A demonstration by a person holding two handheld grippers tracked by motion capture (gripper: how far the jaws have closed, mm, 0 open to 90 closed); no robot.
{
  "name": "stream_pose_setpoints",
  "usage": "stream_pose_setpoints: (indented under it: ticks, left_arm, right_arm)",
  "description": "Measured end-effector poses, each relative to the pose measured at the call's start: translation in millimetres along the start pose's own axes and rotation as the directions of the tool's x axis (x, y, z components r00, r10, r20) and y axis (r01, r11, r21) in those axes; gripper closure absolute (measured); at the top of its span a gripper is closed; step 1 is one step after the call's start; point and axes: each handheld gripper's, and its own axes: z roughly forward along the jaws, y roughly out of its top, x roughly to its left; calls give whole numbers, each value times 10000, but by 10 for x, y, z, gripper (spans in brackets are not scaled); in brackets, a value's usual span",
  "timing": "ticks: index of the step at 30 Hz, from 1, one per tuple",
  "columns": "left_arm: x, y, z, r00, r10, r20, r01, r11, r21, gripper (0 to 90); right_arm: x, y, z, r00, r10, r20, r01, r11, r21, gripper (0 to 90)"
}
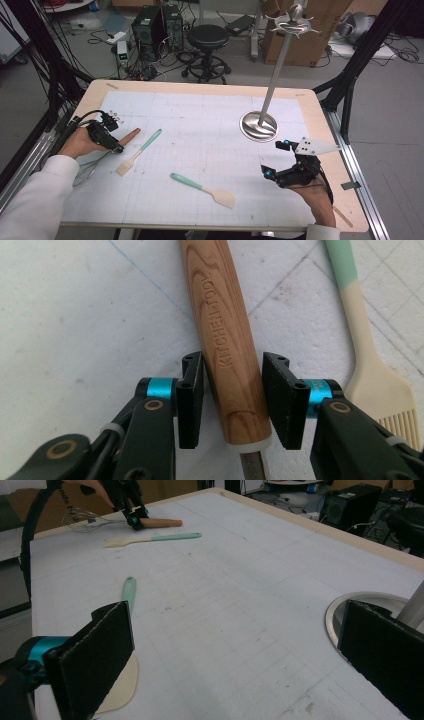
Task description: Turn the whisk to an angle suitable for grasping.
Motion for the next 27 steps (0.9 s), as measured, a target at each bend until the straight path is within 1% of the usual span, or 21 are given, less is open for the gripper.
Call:
stream_pose_setpoints:
  ticks: [2, 3, 5, 7, 8, 9, 10, 11, 12, 13, 14, 18, 19, 20, 22, 23, 24, 25, 27]
  left_arm:
    - [-12, 10, -1, 9999, -46, -128, 47, 9999, 96, 633]
    - [-21, 14, 1, 9997, -165, -175, 167, 9998, 127, 638]
    - [-14, 14, -7, 9996, -235, -169, 239, 9995, 222, 662]
    - [-21, -2, -15, 9995, -133, -282, 140, 9996, 235, 689]
    - [-24, -8, -19, 9995, -141, -277, 148, 9996, 252, 691]
    - [-25, -11, -29, 9997, -70, -252, 79, 9994, 325, 692]
    - [-35, -15, -33, 9998, 6, -178, 0, 9996, 296, 694]
    - [-45, -17, -39, 9998, 86, -152, -83, 9997, 229, 694]
    - [-54, -16, -54, 9996, 153, -217, -149, 9997, 184, 695]
    - [-64, -16, -68, 9997, 155, -212, -153, 9998, 88, 695]
    - [-72, -17, -87, 9996, 243, -160, -243, 9997, 13, 696]
    - [-123, -22, -204, 9990, 435, 101, -427, 9968, -682, 696]
    - [-127, -21, -247, 9982, 576, 182, -559, 9946, -871, 696]
    - [-135, -22, -289, 9975, 644, 289, -607, 9918, -1121, 696]
    - [-163, -20, -374, 9966, 736, 379, -662, 9837, -1672, 696]
    - [-166, -14, -432, 9948, 880, 517, -768, 9792, -1877, 696]
    - [-187, -10, -480, 9941, 892, 625, -733, 9725, -2212, 696]
    - [-204, -3, -535, 9922, 1085, 613, -905, 9657, -2434, 696]
    - [-255, 13, -639, 9898, 1293, 594, -1076, 9534, -2819, 696]
  right_arm:
    - [4, 1, 4, 10000, 0, -12, 0, 10000, 10, 2]
    - [4, 1, 4, 10000, -12, -14, 12, 10000, 1, 2]
    - [2, 3, 3, 10000, -25, -4, 25, 10000, -1, 2]
    - [4, 5, 0, 10000, -21, -10, 21, 10000, -16, 2]
    - [5, 7, 0, 10000, -19, -11, 19, 10000, -17, 2]
    - [7, 8, 1, 10000, -13, -4, 13, 10000, -23, 2]
    - [9, 9, 3, 10000, -2, 2, 2, 10000, -42, 2]
    - [11, 11, 5, 10000, 0, -35, 0, 10000, -22, 2]
    - [13, 13, 6, 10000, 2, -21, -2, 10000, -3, 2]
    - [14, 15, 8, 10000, -8, -26, 8, 10000, -12, 2]
    - [16, 17, 9, 10000, 13, -31, -13, 10000, -21, 2]
    - [8, 23, 9, 10000, -85, -31, 85, 9999, -72, 2]
    - [8, 23, 9, 10000, -85, -31, 85, 9999, -72, 2]
    - [7, 23, 9, 10000, -75, -23, 75, 9999, -71, 2]
    - [6, 23, 10, 10000, -63, -38, 62, 10000, -67, 2]
    - [6, 24, 10, 10000, -65, -40, 65, 10000, -66, 2]
    - [7, 27, 8, 10000, -78, -44, 78, 9999, -66, 2]
    - [7, 30, 7, 10000, -64, -53, 63, 9999, -91, 2]
    - [7, 34, 3, 10000, -69, -42, 68, 9999, -126, 2]
